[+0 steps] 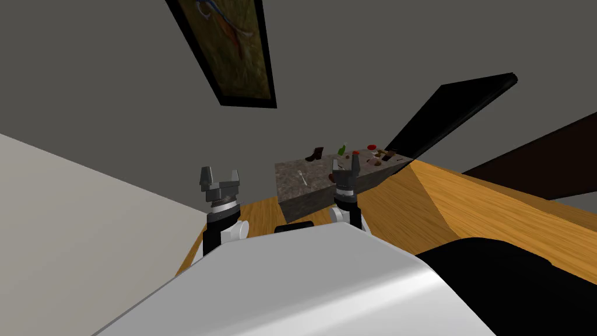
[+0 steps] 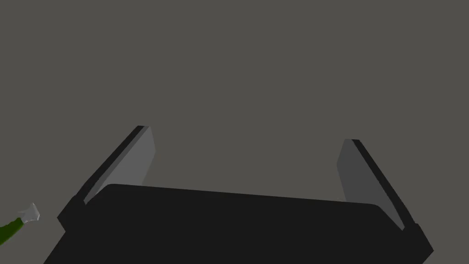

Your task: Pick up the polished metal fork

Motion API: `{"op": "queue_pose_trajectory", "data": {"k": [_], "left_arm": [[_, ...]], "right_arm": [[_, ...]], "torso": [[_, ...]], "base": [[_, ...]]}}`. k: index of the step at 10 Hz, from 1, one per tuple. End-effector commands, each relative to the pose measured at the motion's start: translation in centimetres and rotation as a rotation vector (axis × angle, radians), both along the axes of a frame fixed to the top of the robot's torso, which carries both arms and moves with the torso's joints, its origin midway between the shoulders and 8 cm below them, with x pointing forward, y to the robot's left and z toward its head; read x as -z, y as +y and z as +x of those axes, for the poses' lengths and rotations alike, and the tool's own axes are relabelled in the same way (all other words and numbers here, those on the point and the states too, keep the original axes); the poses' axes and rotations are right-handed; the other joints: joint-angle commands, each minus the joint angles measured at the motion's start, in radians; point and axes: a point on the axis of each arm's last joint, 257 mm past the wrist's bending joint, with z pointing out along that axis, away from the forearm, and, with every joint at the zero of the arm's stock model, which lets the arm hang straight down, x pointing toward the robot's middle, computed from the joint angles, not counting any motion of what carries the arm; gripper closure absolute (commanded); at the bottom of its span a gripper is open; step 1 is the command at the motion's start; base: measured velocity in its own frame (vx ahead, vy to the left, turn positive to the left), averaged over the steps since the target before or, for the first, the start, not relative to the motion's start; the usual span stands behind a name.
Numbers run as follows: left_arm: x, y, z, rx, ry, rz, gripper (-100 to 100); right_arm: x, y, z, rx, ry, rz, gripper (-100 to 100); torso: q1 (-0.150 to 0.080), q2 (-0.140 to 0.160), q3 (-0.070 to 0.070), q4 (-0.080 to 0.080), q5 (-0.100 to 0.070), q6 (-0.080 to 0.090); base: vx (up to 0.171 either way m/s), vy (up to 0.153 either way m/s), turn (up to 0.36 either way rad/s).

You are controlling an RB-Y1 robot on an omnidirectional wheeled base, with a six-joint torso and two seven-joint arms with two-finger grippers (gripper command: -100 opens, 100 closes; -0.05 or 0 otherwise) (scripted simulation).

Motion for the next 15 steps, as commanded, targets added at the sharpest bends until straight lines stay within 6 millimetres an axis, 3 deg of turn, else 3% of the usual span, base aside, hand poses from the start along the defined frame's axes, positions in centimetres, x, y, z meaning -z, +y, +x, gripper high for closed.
{"op": "queue_pose_trajectory", "data": {"k": [1,4,8,9,10,11,13,14,15], "left_arm": [[0.0,0.0,0.0,0.000,0.000,0.000,0],[0.0,0.0,0.0,0.000,0.000,0.000,0],[0.0,0.0,0.0,0.000,0.000,0.000,0],[0.0,0.0,0.0,0.000,0.000,0.000,0],[0.0,0.0,0.0,0.000,0.000,0.000,0],[0.0,0.0,0.0,0.000,0.000,0.000,0],[0.0,0.0,0.0,0.000,0.000,0.000,0],[0.0,0.0,0.0,0.000,0.000,0.000,0],[0.0,0.0,0.0,0.000,0.000,0.000,0]], "right_arm": [[1.3,0.7,0.1,-0.039,0.042,-0.017,-100],[4.5,1.9,0.4,-0.111,0.145,-0.033,-100],[11.9,3.3,0.4,-0.215,0.363,-0.044,-100],[12.0,3.4,0.4,-0.221,0.367,-0.056,-100],[14.4,3.6,0.2,-0.244,0.435,-0.059,-100],[14.4,3.6,0.1,-0.247,0.437,-0.065,-100],[19.6,3.7,-0.8,-0.290,0.585,-0.079,-100],[19.8,3.8,-0.9,-0.297,0.591,-0.095,-100],[22.5,3.6,-1.7,-0.315,0.671,-0.105,-100]], "torso": [[0.000,0.000,0.000,0.000,0.000,0.000],[0.002,0.010,0.006,0.002,0.000,0.000],[0.003,0.014,0.008,0.003,0.001,0.000],[0.003,0.013,0.008,0.003,0.001,0.000],[0.002,0.009,0.005,0.002,0.000,0.000],[0.002,0.007,0.004,0.002,0.000,0.000],[0.002,0.005,0.003,0.001,0.000,0.000],[0.003,0.007,0.004,0.002,0.001,0.000],[0.004,0.007,0.004,0.002,0.001,0.000]], "base": [[-0.080,0.012,0.050],[-0.157,0.035,0.054],[-0.195,0.057,0.072],[-0.097,0.035,0.027],[-0.090,0.043,0.057],[-0.074,0.038,0.033],[-0.090,0.053,0.099],[-0.104,0.077,0.034],[-0.098,0.095,0.081]]}}
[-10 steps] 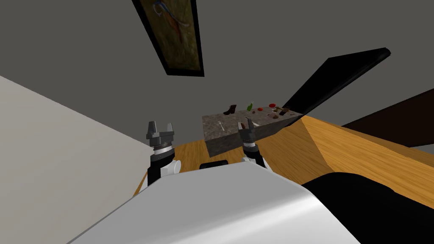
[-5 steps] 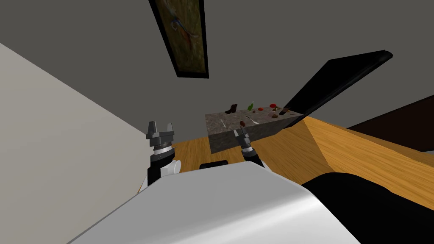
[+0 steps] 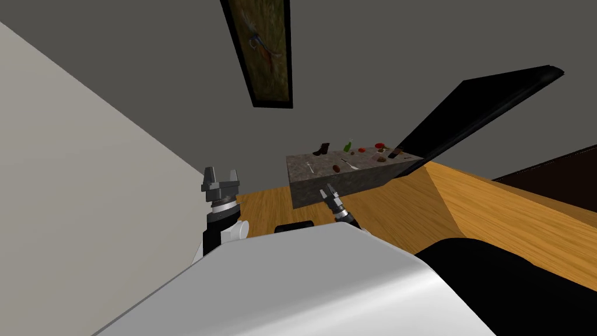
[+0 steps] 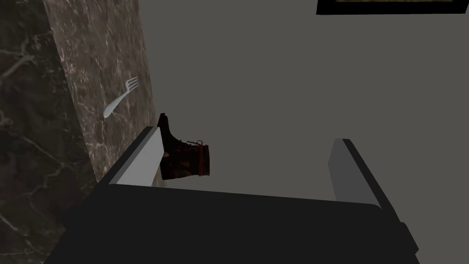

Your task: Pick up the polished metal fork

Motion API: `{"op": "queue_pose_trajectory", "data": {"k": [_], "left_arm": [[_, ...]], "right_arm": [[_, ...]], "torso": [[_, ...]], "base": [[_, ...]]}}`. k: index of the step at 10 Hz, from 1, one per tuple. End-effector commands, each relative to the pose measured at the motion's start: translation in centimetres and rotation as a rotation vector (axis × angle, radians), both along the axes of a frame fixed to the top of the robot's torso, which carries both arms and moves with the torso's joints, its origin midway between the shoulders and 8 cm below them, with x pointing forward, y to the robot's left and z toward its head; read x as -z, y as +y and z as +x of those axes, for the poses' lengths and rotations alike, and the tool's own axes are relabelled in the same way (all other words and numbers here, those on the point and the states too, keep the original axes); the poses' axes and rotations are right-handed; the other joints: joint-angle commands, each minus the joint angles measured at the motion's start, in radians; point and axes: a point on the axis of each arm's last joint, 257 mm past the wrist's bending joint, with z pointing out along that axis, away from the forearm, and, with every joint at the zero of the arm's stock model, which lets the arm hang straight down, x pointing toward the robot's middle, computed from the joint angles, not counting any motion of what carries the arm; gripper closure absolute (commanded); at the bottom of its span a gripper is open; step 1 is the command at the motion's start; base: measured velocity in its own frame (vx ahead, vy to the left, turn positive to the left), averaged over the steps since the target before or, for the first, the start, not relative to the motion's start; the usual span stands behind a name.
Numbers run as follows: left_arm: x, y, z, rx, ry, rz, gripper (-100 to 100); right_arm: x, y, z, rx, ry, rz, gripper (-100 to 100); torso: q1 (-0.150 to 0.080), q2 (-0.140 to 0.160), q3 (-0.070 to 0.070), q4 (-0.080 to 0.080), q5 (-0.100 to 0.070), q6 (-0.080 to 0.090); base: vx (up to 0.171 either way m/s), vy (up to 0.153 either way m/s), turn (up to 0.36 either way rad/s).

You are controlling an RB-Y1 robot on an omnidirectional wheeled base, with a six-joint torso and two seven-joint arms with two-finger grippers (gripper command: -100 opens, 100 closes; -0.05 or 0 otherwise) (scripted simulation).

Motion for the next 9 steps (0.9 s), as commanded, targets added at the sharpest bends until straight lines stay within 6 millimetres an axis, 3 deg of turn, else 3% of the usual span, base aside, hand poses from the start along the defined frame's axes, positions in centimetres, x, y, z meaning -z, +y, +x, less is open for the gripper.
{"op": "queue_pose_trajectory", "data": {"k": [1,2,3,4,5,6,7,8,9], "left_arm": [[0.0,0.0,0.0,0.000,0.000,0.000,0],[0.0,0.0,0.0,0.000,0.000,0.000,0],[0.0,0.0,0.0,0.000,0.000,0.000,0],[0.0,0.0,0.0,0.000,0.000,0.000,0],[0.0,0.0,0.0,0.000,0.000,0.000,0],[0.0,0.0,0.0,0.000,0.000,0.000,0],[0.0,0.0,0.0,0.000,0.000,0.000,0],[0.0,0.0,0.0,0.000,0.000,0.000,0],[0.0,0.0,0.0,0.000,0.000,0.000,0]], "right_arm": [[1.4,-0.1,-0.6,-0.018,0.042,-0.019,-100],[4.2,-0.4,-1.5,-0.029,0.122,-0.033,-100],[4.3,-0.4,-1.6,-0.042,0.127,-0.049,-100],[7.1,-1.0,-2.7,-0.050,0.207,-0.064,-100],[7.3,-1.1,-2.9,-0.066,0.213,-0.085,-100],[10.0,-1.8,-4.2,-0.071,0.293,-0.102,-100],[10.2,-2.0,-4.4,-0.088,0.300,-0.125,-100],[12.6,-2.8,-5.8,-0.095,0.377,-0.147,-100],[12.9,-3.1,-6.0,-0.107,0.386,-0.167,-100]], "torso": [[0.000,0.000,0.000,0.000,0.000,0.000],[-0.002,-0.002,-0.001,0.000,0.000,0.000],[-0.002,-0.002,-0.001,0.000,0.000,0.000],[-0.003,-0.003,-0.001,0.000,0.000,0.000],[-0.002,-0.003,-0.002,-0.001,0.000,0.000],[-0.002,-0.004,-0.002,-0.001,0.000,0.000],[-0.002,-0.004,-0.003,-0.001,0.000,0.000],[-0.002,-0.005,-0.003,-0.001,0.000,0.000],[-0.001,-0.005,-0.003,-0.001,0.000,0.000]], "base": [[-0.068,0.060,0.033],[-0.072,0.059,0.096],[-0.057,0.045,0.044],[-0.052,0.064,0.110],[-0.033,0.063,0.046],[-0.037,0.077,0.101],[-0.031,0.065,0.055],[-0.023,0.081,0.121],[-0.013,0.060,0.062]]}}
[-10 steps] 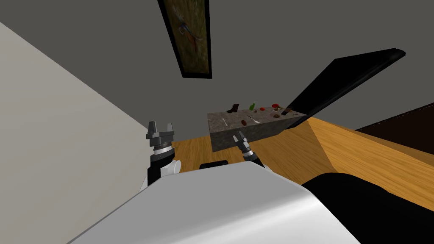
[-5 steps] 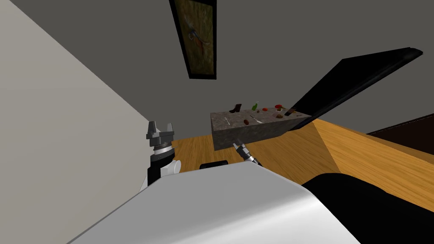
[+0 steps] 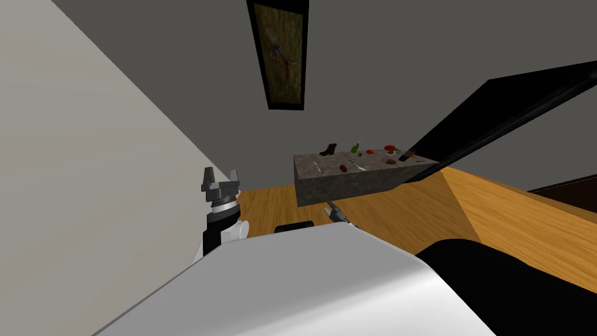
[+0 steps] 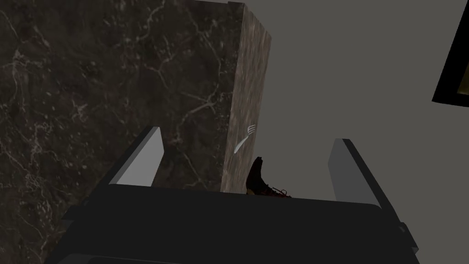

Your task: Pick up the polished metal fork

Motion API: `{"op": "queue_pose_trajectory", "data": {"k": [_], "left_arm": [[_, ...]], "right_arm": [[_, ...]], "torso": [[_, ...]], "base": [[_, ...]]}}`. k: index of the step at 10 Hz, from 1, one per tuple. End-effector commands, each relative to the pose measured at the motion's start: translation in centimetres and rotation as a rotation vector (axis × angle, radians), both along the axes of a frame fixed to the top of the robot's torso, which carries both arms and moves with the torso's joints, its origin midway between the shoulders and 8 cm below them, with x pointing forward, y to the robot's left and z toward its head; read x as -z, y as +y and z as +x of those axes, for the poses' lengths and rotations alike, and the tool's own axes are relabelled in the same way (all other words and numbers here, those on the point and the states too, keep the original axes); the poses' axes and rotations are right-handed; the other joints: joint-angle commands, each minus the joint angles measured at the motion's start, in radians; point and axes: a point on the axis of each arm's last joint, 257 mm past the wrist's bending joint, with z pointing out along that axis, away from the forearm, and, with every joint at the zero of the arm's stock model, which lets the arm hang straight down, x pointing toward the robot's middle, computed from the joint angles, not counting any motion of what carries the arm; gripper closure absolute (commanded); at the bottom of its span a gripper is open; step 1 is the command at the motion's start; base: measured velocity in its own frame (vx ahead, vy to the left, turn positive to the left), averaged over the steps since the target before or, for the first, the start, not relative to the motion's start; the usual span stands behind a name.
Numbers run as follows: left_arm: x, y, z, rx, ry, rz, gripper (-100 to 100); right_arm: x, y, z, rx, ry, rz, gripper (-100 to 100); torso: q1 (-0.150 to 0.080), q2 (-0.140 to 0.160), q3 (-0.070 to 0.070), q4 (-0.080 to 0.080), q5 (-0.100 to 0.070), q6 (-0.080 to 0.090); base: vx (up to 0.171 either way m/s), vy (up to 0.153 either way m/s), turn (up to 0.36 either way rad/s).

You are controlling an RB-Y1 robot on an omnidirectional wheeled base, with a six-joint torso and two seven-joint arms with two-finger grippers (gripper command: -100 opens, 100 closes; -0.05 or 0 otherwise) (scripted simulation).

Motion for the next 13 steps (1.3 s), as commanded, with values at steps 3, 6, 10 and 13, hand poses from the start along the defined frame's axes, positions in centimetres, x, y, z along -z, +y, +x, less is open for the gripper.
{"op": "queue_pose_trajectory", "data": {"k": [3,6,10,13], "left_arm": [[0.0,0.0,0.0,0.000,0.000,0.000,0],[0.0,0.0,0.0,0.000,0.000,0.000,0],[0.0,0.0,0.0,0.000,0.000,0.000,0],[0.0,0.0,0.0,0.000,0.000,0.000,0]], "right_arm": [[3.3,-2.1,-1.9,-0.033,0.100,-0.066,-100],[5.6,-3.9,-3.8,-0.055,0.183,-0.121,-100],[9.3,-8.3,-7.7,-0.094,0.339,-0.239,-100],[11.8,-13.0,-11.2,-0.112,0.473,-0.346,-100]], "torso": [[0.000,-0.001,-0.001,0.000,0.000,0.000],[-0.001,-0.002,-0.001,0.000,0.000,0.000],[0.001,-0.004,-0.002,-0.001,0.000,0.000],[-0.001,-0.004,-0.002,-0.001,0.000,0.000]], "base": [[0.000,0.050,0.059],[0.007,0.046,0.066],[0.028,0.062,0.107],[0.036,0.058,0.119]]}}
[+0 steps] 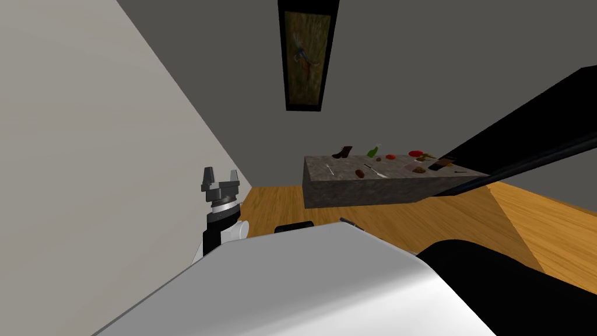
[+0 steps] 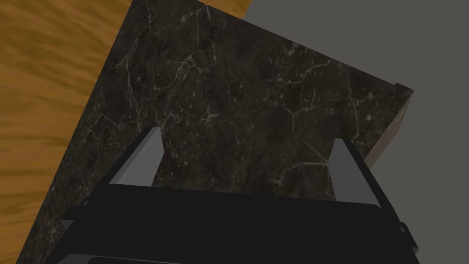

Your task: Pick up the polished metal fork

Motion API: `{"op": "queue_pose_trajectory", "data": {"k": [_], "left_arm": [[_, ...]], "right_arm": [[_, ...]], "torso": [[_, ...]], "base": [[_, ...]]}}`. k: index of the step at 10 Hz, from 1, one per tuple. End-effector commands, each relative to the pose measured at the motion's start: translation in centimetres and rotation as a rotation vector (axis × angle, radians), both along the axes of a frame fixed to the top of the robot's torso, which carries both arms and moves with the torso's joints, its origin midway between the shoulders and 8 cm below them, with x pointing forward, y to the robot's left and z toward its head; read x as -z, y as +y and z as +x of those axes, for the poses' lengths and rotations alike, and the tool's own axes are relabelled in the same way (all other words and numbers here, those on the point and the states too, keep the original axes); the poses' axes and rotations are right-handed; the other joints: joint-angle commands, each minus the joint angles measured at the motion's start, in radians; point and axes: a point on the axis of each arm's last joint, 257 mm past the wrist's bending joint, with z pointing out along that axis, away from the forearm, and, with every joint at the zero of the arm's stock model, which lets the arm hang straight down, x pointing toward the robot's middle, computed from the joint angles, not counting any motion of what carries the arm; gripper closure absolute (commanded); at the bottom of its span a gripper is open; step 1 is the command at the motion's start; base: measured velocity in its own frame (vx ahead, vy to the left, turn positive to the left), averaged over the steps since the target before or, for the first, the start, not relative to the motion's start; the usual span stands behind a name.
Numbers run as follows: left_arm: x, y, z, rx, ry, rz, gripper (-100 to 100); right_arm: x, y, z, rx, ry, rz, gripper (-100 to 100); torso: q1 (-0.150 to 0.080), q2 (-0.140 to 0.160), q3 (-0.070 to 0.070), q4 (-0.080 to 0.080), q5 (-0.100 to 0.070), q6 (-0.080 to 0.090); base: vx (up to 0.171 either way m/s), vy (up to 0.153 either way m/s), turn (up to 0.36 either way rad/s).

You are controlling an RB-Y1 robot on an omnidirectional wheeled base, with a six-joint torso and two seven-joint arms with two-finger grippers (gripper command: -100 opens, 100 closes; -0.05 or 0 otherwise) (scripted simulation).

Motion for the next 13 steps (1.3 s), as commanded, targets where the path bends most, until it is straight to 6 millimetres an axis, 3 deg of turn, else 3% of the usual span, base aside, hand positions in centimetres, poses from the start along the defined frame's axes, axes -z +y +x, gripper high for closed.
{"op": "queue_pose_trajectory", "data": {"k": [1,2,5,7,10,13], "left_arm": [[0.0,0.0,0.0,0.000,0.000,0.000,0],[0.0,0.0,0.0,0.000,0.000,0.000,0],[0.0,0.0,0.0,0.000,0.000,0.000,0],[0.0,0.0,0.0,0.000,0.000,0.000,0],[0.0,0.0,0.0,0.000,0.000,0.000,0],[0.0,0.0,0.0,0.000,0.000,0.000,0]], "right_arm": [[0.7,-1.7,-0.9,-0.028,0.042,-0.052,-100],[0.6,-2.0,-0.9,-0.037,0.045,-0.060,-100],[1.8,-6.9,-3.9,-0.055,0.156,-0.169,-100],[1.3,-8.0,-3.7,-0.087,0.167,-0.200,-100],[1.3,-13.2,-5.8,-0.114,0.259,-0.316,-100],[0.2,-16.6,-6.1,-0.155,0.304,-0.400,-100]], "torso": [[0.000,0.000,0.000,0.000,0.000,0.000],[-0.001,0.000,0.000,0.000,0.000,0.000],[-0.001,0.000,0.000,0.000,0.000,0.000],[0.000,-0.002,-0.001,0.000,0.000,0.001],[-0.002,-0.001,-0.001,0.000,0.000,0.001],[-0.001,-0.004,-0.002,-0.001,0.000,0.000]], "base": [[0.042,0.044,0.069],[0.027,0.018,-0.017],[0.059,0.044,0.117],[0.050,0.030,0.030],[0.064,0.032,0.121],[0.092,0.024,0.072]]}}
